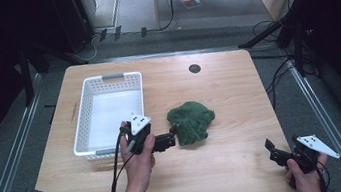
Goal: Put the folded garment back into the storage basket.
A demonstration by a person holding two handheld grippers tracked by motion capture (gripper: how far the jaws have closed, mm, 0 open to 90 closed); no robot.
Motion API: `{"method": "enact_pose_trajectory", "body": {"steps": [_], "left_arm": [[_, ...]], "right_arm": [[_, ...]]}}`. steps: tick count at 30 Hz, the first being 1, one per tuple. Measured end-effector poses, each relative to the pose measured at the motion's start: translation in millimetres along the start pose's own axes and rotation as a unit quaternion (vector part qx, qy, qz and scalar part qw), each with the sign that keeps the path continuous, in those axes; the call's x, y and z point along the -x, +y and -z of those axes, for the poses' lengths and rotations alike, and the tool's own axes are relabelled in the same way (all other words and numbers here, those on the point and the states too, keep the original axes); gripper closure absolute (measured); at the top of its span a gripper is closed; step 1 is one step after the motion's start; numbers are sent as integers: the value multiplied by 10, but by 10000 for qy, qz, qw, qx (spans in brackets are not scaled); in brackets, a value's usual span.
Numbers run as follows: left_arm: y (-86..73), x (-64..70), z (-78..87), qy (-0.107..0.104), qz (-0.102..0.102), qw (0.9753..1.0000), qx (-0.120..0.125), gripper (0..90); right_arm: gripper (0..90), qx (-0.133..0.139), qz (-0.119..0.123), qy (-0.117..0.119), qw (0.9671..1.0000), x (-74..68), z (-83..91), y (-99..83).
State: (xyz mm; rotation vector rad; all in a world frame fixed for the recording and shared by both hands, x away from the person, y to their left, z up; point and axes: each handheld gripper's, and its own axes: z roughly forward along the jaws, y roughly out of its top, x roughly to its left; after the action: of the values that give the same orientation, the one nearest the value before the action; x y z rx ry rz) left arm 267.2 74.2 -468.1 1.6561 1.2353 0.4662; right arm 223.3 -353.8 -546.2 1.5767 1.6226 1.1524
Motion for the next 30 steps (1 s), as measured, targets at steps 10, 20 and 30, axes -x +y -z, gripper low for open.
{"method": "enact_pose_trajectory", "body": {"steps": [10,20,30], "left_arm": [[-159,339,-308,-107,-132,9993,-343,0],[-297,468,-694,265,-43,9977,-629,0],[-307,469,-947,736,113,9941,-785,0]], "right_arm": [[0,1,11,6,10000,-7,3,-1],[0,3,20,19,10000,-9,5,-2],[0,6,14,47,10000,-4,4,-2]]}}
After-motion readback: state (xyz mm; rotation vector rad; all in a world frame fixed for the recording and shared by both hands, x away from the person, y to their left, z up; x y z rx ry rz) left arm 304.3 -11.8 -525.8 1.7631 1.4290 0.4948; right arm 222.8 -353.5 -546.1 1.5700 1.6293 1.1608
